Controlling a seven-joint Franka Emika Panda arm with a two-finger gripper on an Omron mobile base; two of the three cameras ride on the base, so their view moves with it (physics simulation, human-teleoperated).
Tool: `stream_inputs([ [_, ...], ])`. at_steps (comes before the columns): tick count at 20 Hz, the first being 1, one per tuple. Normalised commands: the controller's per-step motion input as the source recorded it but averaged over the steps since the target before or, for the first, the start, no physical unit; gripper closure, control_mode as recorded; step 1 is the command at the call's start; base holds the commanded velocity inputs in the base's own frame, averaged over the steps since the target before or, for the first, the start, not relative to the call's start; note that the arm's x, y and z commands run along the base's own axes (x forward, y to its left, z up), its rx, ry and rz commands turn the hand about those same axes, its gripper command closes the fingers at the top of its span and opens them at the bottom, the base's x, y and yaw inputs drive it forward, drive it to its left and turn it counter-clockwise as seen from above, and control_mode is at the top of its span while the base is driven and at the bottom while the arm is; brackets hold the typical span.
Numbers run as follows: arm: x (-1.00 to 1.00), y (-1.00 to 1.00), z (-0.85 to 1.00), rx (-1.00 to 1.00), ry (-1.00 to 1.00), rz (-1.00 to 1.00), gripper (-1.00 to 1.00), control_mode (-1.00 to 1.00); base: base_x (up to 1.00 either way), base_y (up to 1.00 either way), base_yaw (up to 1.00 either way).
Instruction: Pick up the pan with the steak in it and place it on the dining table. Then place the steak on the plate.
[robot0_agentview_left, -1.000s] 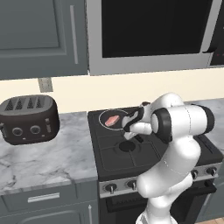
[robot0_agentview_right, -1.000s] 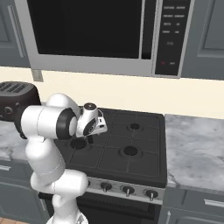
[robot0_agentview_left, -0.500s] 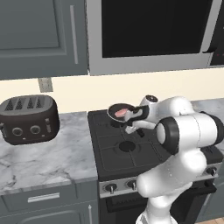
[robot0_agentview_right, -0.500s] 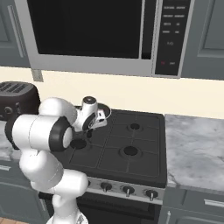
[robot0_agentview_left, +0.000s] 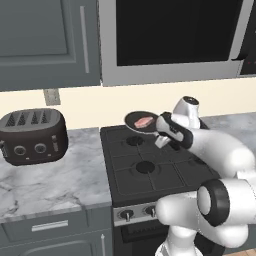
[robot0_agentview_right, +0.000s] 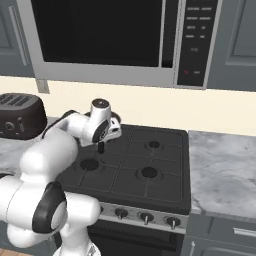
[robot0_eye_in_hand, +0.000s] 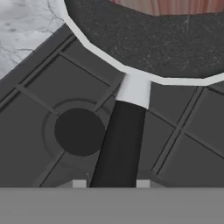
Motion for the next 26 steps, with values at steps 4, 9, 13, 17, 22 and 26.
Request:
stream_inputs([
  [4,-0.90,-0.31,0.55,0.00,-0.16,0.12,1.00,-1.00,0.00,0.00,0.00],
  [9,-0.80,-0.37,0.43,0.00,-0.20,0.16,1.00,-1.00,0.00,0.00,0.00],
  [13,-0.83,-0.36,0.42,0.00,-0.14,0.19,1.00,-1.00,0.00,0.00,0.00],
  [17,-0.87,-0.27,0.40,0.00,-0.09,0.22,1.00,-1.00,0.00,0.00,0.00],
  [22,-0.85,-0.18,0.38,-0.01,-0.06,0.24,1.00,-1.00,0.00,0.00,0.00],
  [26,-0.82,-0.11,0.39,-0.02,-0.03,0.24,1.00,-1.00,0.00,0.00,0.00],
])
